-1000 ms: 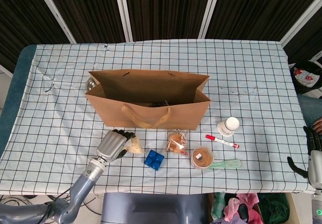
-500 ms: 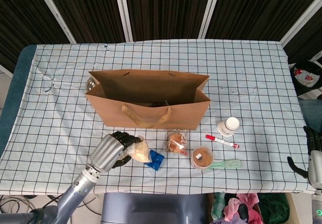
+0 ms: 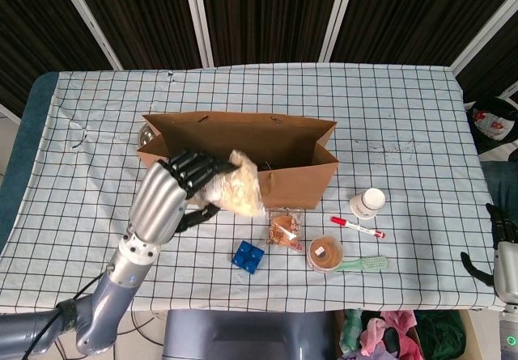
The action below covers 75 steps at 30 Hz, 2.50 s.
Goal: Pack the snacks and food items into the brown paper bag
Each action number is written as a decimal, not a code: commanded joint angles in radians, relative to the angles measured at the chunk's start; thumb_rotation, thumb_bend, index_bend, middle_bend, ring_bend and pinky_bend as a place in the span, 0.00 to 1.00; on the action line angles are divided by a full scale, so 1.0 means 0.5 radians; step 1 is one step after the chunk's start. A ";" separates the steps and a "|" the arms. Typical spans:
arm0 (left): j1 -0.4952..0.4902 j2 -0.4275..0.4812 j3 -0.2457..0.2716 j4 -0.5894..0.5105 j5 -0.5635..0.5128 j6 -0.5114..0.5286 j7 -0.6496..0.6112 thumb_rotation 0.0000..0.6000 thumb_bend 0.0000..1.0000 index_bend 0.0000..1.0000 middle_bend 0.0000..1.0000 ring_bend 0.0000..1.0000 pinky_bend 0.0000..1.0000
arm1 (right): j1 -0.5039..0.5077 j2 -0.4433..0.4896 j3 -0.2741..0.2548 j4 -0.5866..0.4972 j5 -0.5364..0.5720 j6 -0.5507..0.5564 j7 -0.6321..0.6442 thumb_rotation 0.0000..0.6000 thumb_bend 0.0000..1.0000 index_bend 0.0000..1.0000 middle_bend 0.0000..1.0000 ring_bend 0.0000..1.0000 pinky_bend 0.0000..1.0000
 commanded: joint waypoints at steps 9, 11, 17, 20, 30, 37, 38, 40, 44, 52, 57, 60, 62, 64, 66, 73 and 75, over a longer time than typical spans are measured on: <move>-0.450 -0.114 -0.323 0.302 -0.874 -0.317 0.294 1.00 0.40 0.33 0.46 0.39 0.48 | 0.008 -0.014 0.002 0.017 0.015 -0.016 -0.014 1.00 0.22 0.01 0.09 0.18 0.21; -0.467 -0.125 -0.298 0.349 -0.932 -0.332 0.275 1.00 0.39 0.33 0.46 0.39 0.48 | 0.008 -0.013 0.006 0.021 0.020 -0.015 -0.009 1.00 0.22 0.01 0.09 0.18 0.21; -0.503 -0.078 -0.224 0.360 -1.082 -0.397 0.358 1.00 0.17 0.22 0.27 0.21 0.37 | 0.009 -0.015 0.015 0.029 0.026 -0.012 0.002 1.00 0.22 0.01 0.09 0.18 0.22; -0.518 -0.003 -0.179 0.308 -1.189 -0.428 0.494 1.00 0.03 0.12 0.11 0.04 0.23 | 0.009 -0.016 0.015 0.032 0.023 -0.010 0.007 1.00 0.22 0.01 0.09 0.18 0.21; -0.343 0.226 -0.179 -0.027 -0.926 -0.087 0.417 1.00 0.03 0.10 0.08 0.00 0.16 | 0.000 -0.013 0.016 0.032 0.006 0.014 0.028 1.00 0.22 0.01 0.09 0.18 0.21; 0.390 0.704 0.370 -0.252 -0.179 0.469 0.267 1.00 0.06 0.13 0.12 0.03 0.16 | -0.002 -0.021 0.010 0.018 -0.008 0.029 -0.008 1.00 0.22 0.01 0.09 0.18 0.22; 0.501 0.744 0.482 -0.181 -0.067 0.540 0.194 1.00 0.06 0.13 0.12 0.04 0.16 | -0.002 -0.019 0.009 0.010 -0.011 0.028 -0.003 1.00 0.22 0.01 0.09 0.18 0.22; 0.657 0.768 0.639 -0.031 0.063 0.648 0.105 1.00 0.06 0.13 0.12 0.04 0.17 | 0.000 -0.009 -0.001 -0.006 -0.029 0.019 0.015 1.00 0.22 0.01 0.09 0.18 0.22; 0.861 0.755 0.866 0.334 0.215 0.750 -0.139 1.00 0.07 0.14 0.12 0.04 0.17 | 0.005 0.050 -0.060 -0.073 -0.138 -0.024 0.107 1.00 0.22 0.01 0.09 0.18 0.21; 1.023 0.660 0.949 0.726 0.156 0.797 -0.505 1.00 0.07 0.14 0.12 0.04 0.14 | 0.075 0.199 -0.194 -0.212 -0.367 -0.187 0.096 1.00 0.21 0.01 0.08 0.17 0.21; 1.077 0.582 0.948 0.873 0.117 0.804 -0.644 1.00 0.07 0.13 0.11 0.00 0.06 | 0.197 0.345 -0.253 -0.384 -0.433 -0.433 -0.039 1.00 0.19 0.01 0.06 0.16 0.22; 1.074 0.618 0.965 0.855 0.119 0.740 -0.701 1.00 0.07 0.12 0.11 0.00 0.06 | 0.325 0.409 -0.264 -0.534 -0.483 -0.633 -0.120 1.00 0.19 0.01 0.06 0.16 0.21; 1.083 0.643 0.981 0.830 0.106 0.699 -0.696 1.00 0.07 0.12 0.11 0.00 0.06 | 0.415 0.429 -0.261 -0.624 -0.478 -0.782 -0.188 1.00 0.19 0.01 0.06 0.16 0.21; 1.085 0.669 0.993 0.802 0.092 0.658 -0.701 1.00 0.07 0.12 0.11 0.00 0.06 | 0.492 0.430 -0.251 -0.686 -0.457 -0.903 -0.275 1.00 0.18 0.01 0.06 0.15 0.21; 1.089 0.706 1.002 0.763 0.060 0.606 -0.692 1.00 0.07 0.11 0.11 0.00 0.06 | 0.576 0.408 -0.228 -0.740 -0.403 -1.023 -0.411 1.00 0.17 0.01 0.06 0.15 0.21; 1.094 0.761 0.968 0.678 -0.055 0.505 -0.617 1.00 0.07 0.11 0.11 0.00 0.05 | 0.761 0.259 -0.166 -0.836 -0.094 -1.250 -0.736 1.00 0.17 0.01 0.06 0.14 0.19; 1.090 0.764 0.960 0.671 -0.062 0.482 -0.616 1.00 0.07 0.11 0.11 0.00 0.04 | 0.798 0.195 -0.157 -0.827 -0.016 -1.264 -0.822 1.00 0.17 0.01 0.06 0.14 0.19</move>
